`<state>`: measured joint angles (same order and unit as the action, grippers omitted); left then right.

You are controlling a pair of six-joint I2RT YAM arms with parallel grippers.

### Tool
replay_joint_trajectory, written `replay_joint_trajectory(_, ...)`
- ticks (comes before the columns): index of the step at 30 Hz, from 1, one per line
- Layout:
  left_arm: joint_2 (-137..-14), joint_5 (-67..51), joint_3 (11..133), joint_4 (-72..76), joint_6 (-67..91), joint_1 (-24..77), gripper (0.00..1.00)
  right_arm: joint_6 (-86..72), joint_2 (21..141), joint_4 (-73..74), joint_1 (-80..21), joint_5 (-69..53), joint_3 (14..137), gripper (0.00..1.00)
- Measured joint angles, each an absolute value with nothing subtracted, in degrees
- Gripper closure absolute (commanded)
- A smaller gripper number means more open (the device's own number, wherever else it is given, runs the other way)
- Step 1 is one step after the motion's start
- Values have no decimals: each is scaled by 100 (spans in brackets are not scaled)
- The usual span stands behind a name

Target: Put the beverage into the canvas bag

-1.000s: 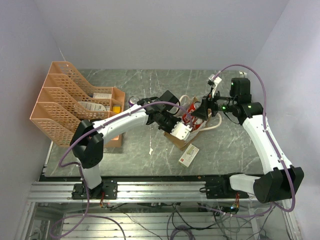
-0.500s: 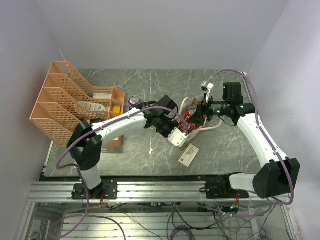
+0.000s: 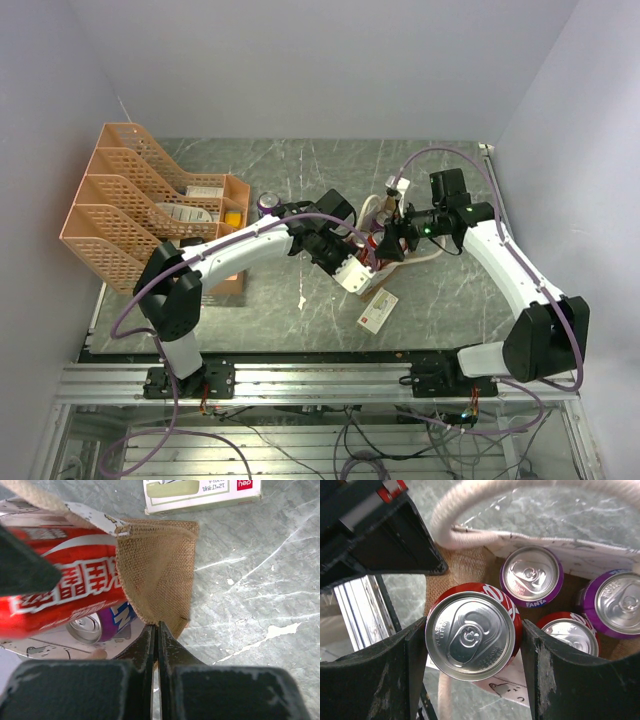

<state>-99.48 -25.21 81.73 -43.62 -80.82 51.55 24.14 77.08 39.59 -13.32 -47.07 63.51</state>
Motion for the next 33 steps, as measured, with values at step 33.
replay_joint_trajectory(33,-9942,-2519,8208,-4368,-7948,5188,93,2637,7762,3212,-2189,-2816,5428,87)
